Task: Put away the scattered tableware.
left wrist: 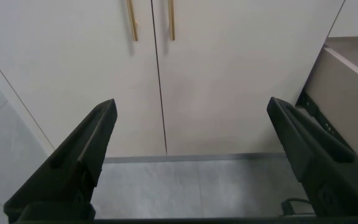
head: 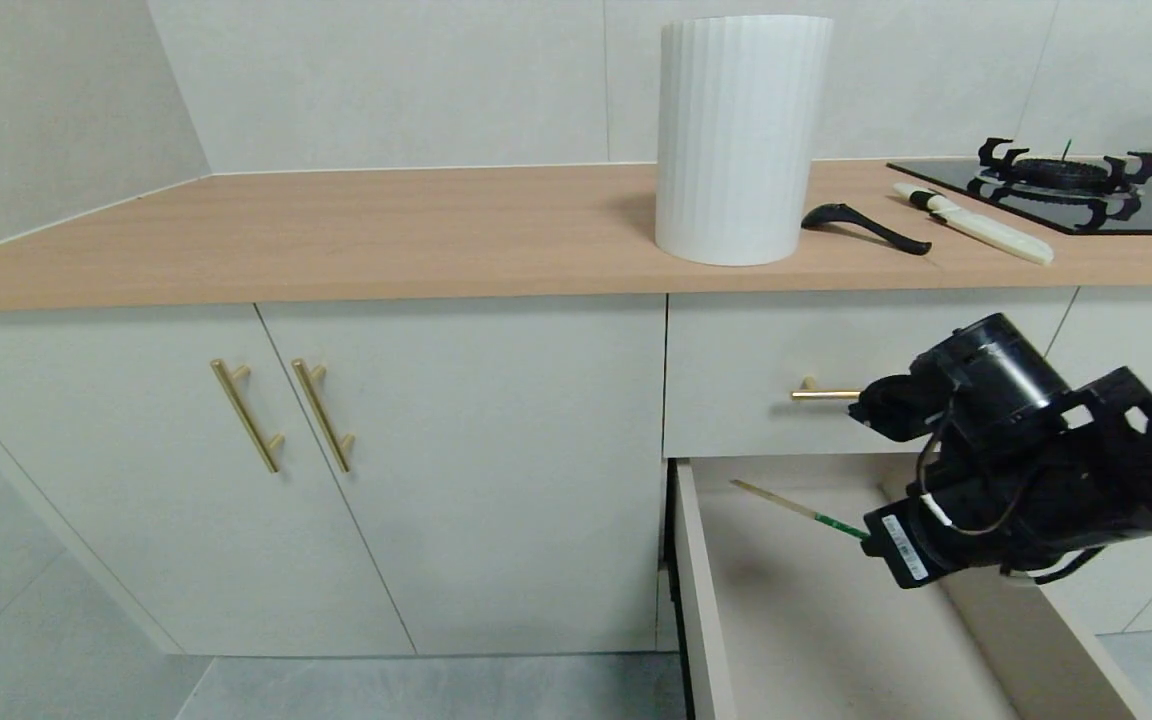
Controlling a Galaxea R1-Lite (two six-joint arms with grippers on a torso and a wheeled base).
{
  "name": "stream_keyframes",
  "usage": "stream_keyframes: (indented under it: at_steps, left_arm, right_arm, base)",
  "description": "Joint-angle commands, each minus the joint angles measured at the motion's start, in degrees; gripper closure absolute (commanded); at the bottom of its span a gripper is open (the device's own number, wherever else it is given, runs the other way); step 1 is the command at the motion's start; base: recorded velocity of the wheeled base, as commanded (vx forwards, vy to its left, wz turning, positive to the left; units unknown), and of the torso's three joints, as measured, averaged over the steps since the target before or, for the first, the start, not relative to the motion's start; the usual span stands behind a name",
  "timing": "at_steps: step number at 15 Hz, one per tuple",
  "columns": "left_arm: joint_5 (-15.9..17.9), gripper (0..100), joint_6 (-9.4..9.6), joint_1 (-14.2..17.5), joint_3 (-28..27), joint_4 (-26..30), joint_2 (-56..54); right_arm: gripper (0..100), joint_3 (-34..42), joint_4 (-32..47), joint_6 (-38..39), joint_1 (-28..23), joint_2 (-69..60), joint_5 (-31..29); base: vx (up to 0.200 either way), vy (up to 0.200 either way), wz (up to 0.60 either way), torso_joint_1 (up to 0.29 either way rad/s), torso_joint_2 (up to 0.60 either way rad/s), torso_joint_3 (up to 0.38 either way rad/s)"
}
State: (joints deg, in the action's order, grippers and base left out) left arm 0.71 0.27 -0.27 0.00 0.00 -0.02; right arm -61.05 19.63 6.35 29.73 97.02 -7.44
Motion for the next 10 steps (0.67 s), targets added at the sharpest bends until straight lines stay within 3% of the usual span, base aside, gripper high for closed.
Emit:
stream_keyframes:
  at_steps: [1, 7, 10]
  left_arm:
    - [0.0, 0, 0.0, 0.0, 0.0, 0.0, 0.0]
    - [0.0, 0, 0.0, 0.0, 0.0, 0.0, 0.0]
    - [0.0, 0, 0.0, 0.0, 0.0, 0.0, 0.0]
  right_arm:
    - [100, 0.1, -3.5, 1.4, 0.1, 8.2, 0.0]
    - [100, 0.0, -12.2, 6.1, 0.2, 17.3, -3.4]
    - [100, -0.3, -12.7, 6.5, 0.3, 19.2, -3.7]
  base:
    - [0.0, 0.0, 0.0, 0.0, 0.0, 0.0]
    - [0.0, 0.0, 0.0, 0.0, 0.0, 0.0]
    - [0.0, 0.0, 0.0, 0.0, 0.0, 0.0]
